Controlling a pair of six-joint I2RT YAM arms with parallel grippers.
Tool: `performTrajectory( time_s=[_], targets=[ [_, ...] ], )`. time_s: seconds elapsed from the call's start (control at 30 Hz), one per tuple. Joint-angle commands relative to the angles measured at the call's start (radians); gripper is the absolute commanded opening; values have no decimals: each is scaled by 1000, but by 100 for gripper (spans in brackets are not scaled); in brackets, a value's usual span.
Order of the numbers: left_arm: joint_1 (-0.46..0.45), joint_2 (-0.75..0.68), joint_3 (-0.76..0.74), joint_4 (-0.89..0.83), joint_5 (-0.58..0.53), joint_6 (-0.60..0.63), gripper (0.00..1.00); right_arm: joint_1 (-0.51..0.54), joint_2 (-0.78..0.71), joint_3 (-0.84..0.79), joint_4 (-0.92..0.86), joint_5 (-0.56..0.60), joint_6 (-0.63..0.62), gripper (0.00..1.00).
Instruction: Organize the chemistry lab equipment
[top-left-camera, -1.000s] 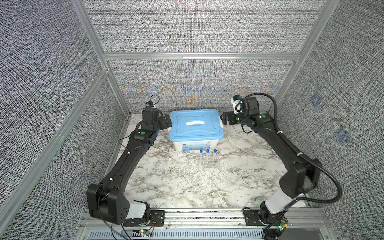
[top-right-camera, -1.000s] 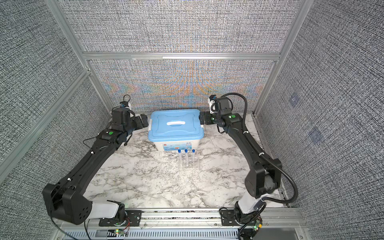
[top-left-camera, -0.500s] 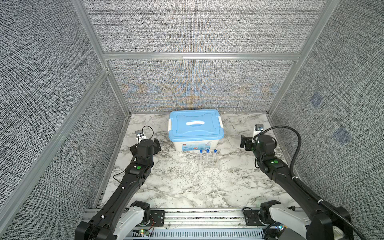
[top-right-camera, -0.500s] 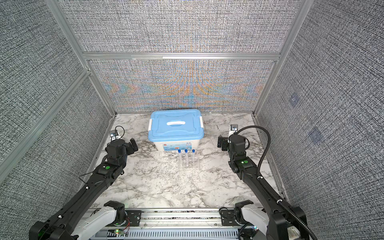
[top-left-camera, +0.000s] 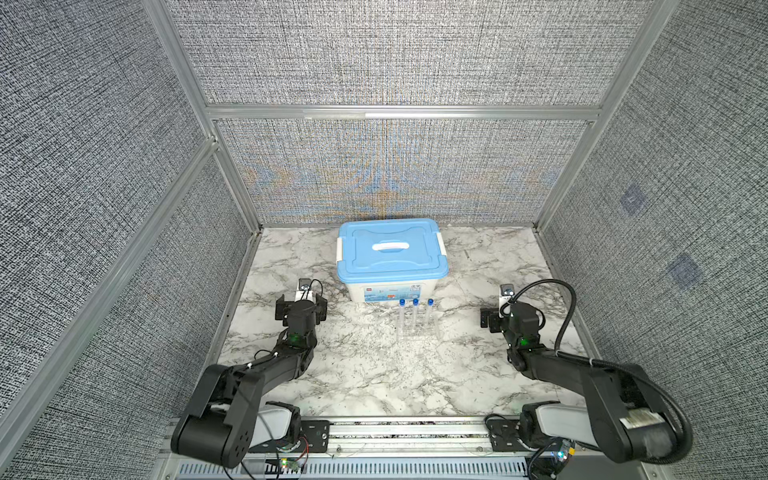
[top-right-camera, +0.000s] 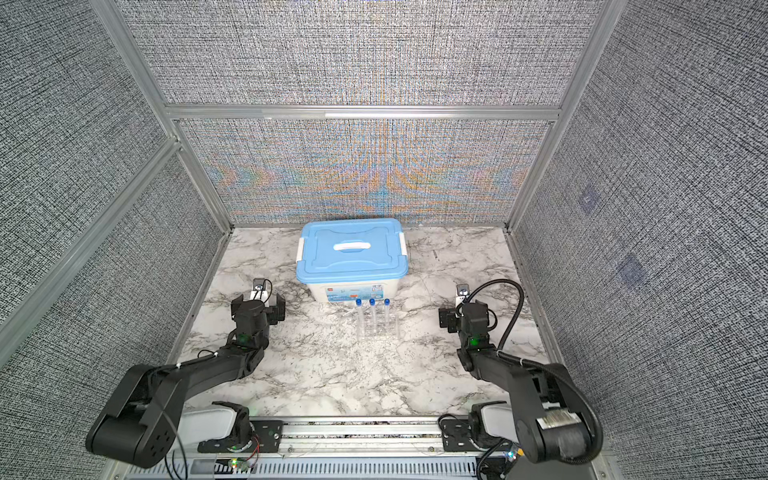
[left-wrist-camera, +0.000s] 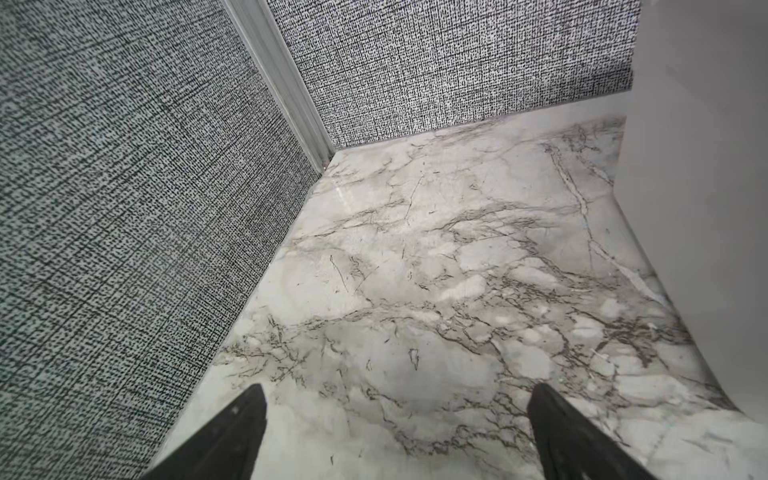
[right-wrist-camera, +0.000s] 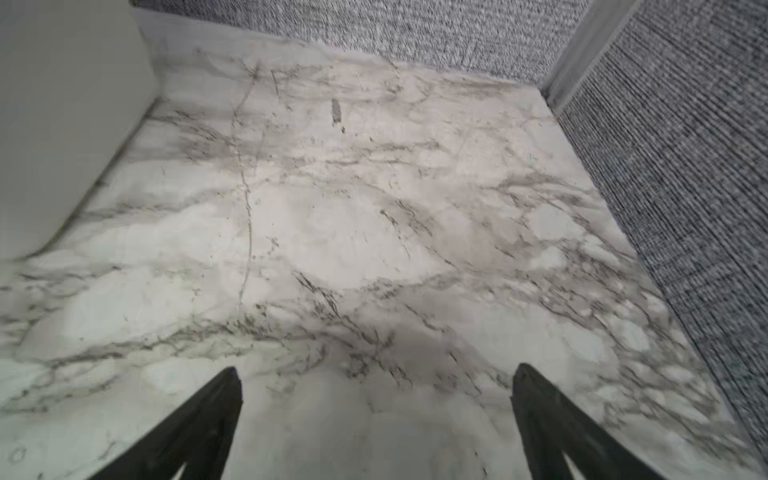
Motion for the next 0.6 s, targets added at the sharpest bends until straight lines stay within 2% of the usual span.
performTrajectory(
  time_s=[0.0, 0.1, 0.2, 0.3, 0.4, 0.57],
  targets=[
    [28, 69, -4, 263, 33, 26, 99, -15, 92, 28, 214, -57, 5, 99],
    [93, 100, -15, 281, 124, -29, 99, -22, 234, 4, 403, -50, 13, 99],
    [146, 135, 3, 264, 204, -71, 99, -31, 169, 63, 187, -74, 20, 99],
    [209, 136, 38, 151, 267, -157, 99, -32, 207, 74, 227, -88, 8, 99],
    [229, 203, 54, 211, 297, -138, 99, -36, 208, 94, 199, -74, 23, 99],
    [229, 198, 55, 202, 299, -140, 99, -39, 206, 109, 165, -26, 48, 99]
  ],
)
